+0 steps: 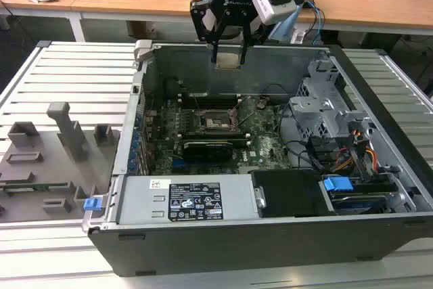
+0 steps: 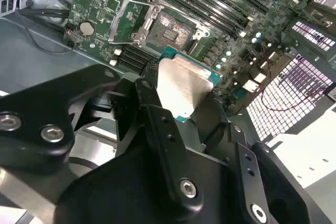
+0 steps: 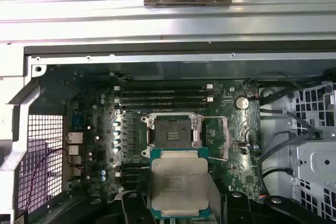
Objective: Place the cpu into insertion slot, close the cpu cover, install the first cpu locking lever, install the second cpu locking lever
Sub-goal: 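Place the cpu into insertion slot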
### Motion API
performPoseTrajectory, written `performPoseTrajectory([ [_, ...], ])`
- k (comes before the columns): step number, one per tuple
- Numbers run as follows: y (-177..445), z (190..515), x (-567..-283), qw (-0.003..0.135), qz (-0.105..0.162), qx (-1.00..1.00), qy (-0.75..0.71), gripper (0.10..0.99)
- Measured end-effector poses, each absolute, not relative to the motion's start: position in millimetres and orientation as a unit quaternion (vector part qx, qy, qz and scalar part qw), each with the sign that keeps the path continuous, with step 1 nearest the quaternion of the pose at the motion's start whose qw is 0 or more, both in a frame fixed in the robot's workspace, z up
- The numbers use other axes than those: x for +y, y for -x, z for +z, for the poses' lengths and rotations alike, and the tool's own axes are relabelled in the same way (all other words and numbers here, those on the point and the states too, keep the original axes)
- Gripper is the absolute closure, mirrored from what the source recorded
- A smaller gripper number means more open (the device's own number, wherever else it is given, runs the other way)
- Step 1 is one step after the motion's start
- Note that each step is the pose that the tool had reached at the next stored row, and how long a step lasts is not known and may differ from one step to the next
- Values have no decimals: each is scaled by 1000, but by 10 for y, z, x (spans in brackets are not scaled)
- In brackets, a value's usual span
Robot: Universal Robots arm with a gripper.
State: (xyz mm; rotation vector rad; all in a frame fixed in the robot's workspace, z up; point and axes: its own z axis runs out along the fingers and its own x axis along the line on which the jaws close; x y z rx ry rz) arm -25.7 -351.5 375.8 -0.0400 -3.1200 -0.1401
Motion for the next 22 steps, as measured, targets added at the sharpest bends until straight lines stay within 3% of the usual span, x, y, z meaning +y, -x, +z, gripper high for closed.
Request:
performPoseTrajectory([
  [22,257,3758,-3515,7,-45,-997,57,565],
])
